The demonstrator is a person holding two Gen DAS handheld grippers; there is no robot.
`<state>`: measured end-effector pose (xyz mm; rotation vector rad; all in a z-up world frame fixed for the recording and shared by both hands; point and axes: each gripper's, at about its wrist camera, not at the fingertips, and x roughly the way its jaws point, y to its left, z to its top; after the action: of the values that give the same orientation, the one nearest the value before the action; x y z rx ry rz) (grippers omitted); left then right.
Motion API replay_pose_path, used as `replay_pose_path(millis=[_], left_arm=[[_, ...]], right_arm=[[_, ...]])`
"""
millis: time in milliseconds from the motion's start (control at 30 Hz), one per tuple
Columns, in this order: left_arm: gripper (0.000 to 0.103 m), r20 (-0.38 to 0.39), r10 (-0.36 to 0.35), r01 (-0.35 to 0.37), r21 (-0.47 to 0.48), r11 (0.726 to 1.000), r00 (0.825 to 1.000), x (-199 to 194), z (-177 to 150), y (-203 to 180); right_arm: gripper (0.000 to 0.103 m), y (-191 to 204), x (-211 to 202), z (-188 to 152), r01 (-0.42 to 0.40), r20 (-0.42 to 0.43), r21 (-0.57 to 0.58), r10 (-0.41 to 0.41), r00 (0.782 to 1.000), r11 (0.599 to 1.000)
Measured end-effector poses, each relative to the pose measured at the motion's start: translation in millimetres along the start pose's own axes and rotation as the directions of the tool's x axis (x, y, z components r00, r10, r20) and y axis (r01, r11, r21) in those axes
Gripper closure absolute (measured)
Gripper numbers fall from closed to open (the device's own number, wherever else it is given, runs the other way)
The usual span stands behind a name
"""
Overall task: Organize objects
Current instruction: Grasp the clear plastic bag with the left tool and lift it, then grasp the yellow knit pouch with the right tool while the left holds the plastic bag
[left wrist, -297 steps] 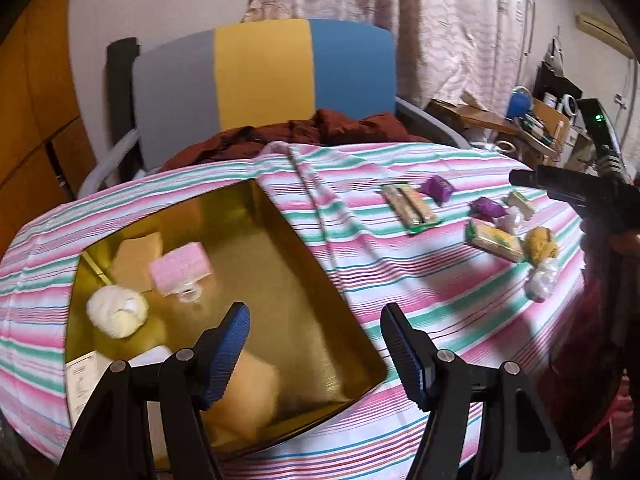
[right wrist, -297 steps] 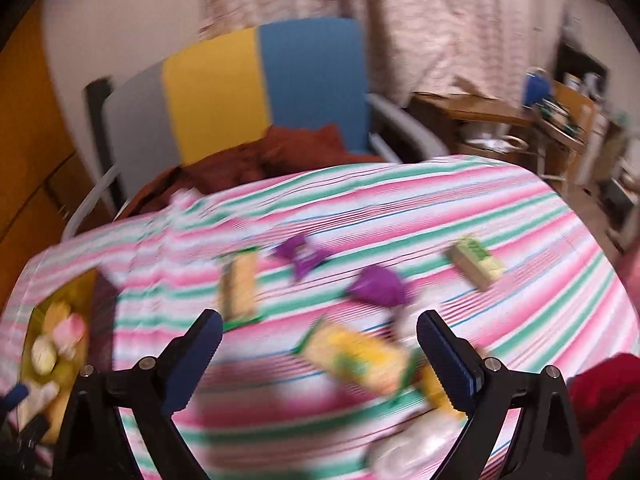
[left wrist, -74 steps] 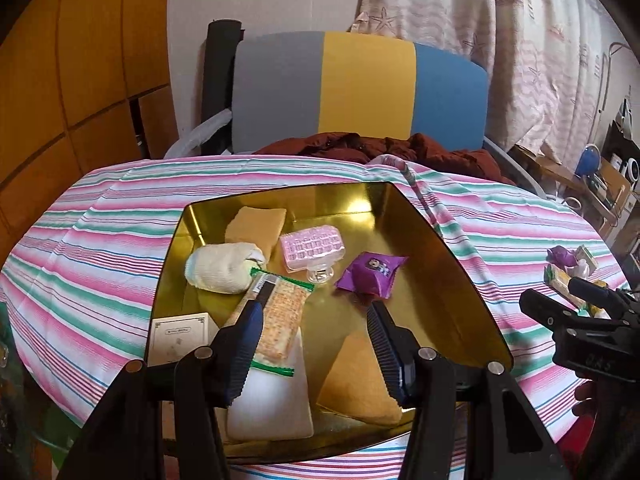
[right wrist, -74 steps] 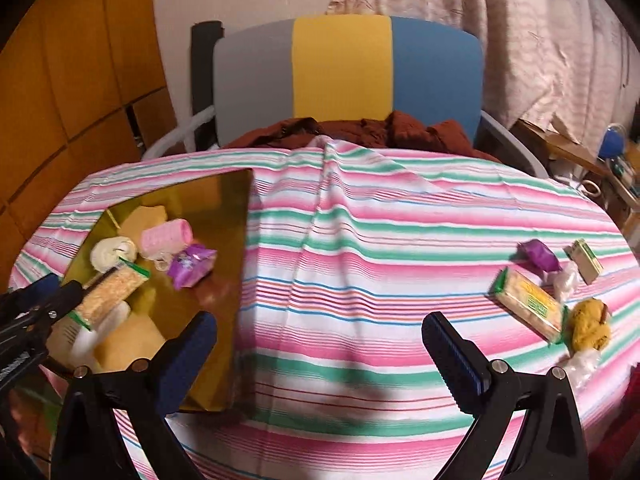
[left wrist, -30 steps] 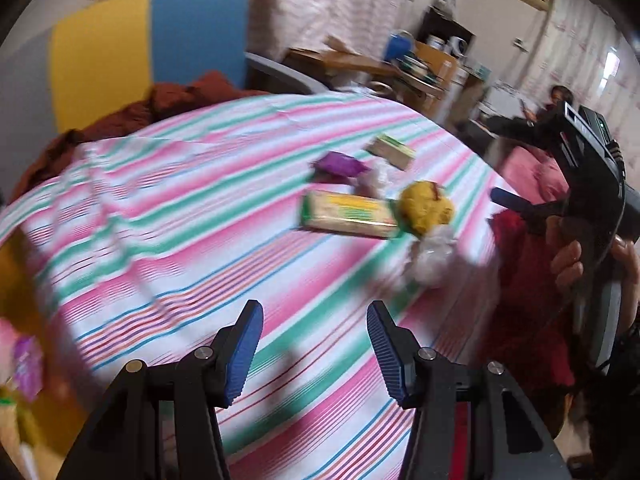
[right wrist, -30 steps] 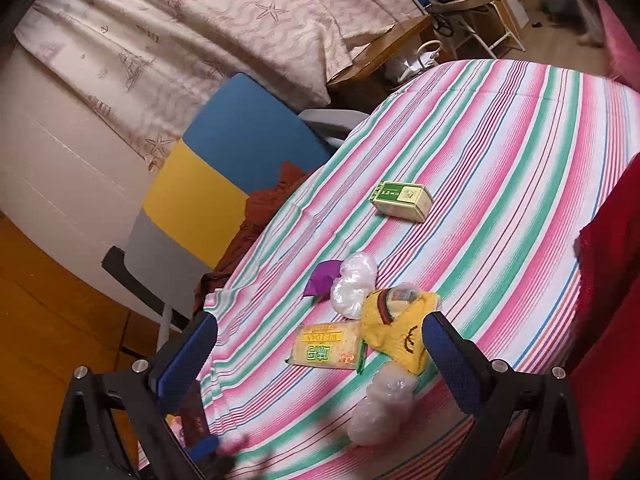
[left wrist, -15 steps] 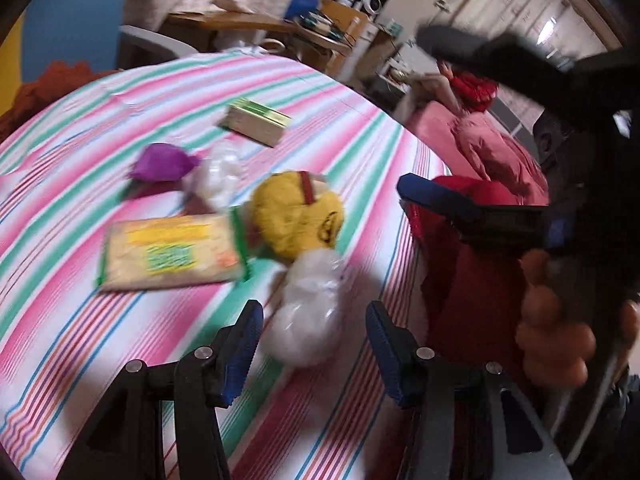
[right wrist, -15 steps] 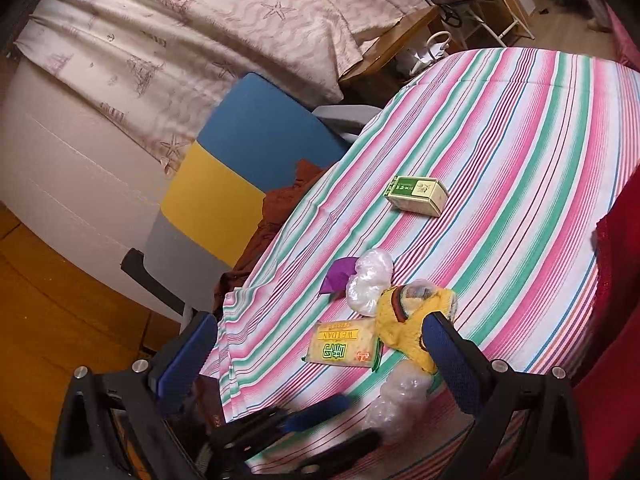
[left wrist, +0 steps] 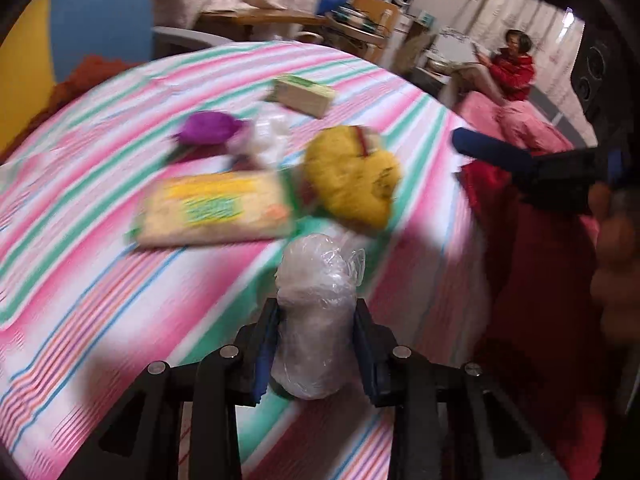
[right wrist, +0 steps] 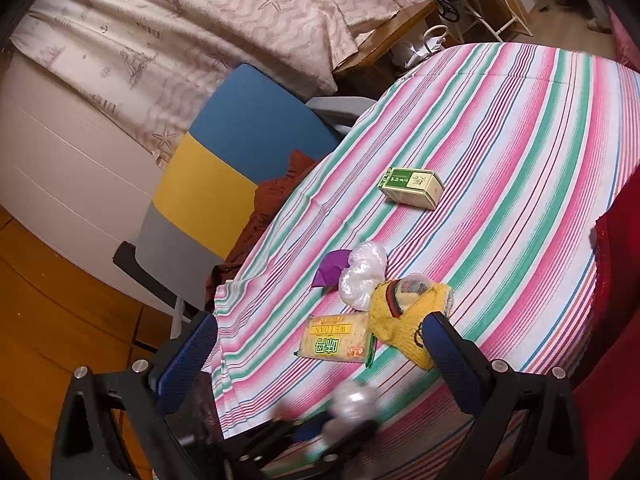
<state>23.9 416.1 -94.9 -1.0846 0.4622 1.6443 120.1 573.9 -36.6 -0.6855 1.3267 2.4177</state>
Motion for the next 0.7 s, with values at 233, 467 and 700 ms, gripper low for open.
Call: replay_pose_path(millis=[233,467,700], left_arm=[[0.068,0.046,0.157,-0.153,-0.072,0.986,0.987,-36.9,-49.1,35.2],[0.068,0.079,0.163,-0.154,-0.115,0.981,0.983,-42.6,-64.4,50.0],[0.068,0.093,0.163,-0.154,-0.102,0.983,0.982,-42.6,-66.3,48.5]], right_arm=[[0.0,1.4,6.2,0.8,0.057,-0.032,-0.014,-0.058,0.998,0.998],[0.0,3.1,18.9,1.2,0.14,-0.094,-0.038,-0.143,0.985,0.989],[0.0,23.6,53.5,8.6,0.3,-0.259,-0.251,-0.362,0.895,0.92]])
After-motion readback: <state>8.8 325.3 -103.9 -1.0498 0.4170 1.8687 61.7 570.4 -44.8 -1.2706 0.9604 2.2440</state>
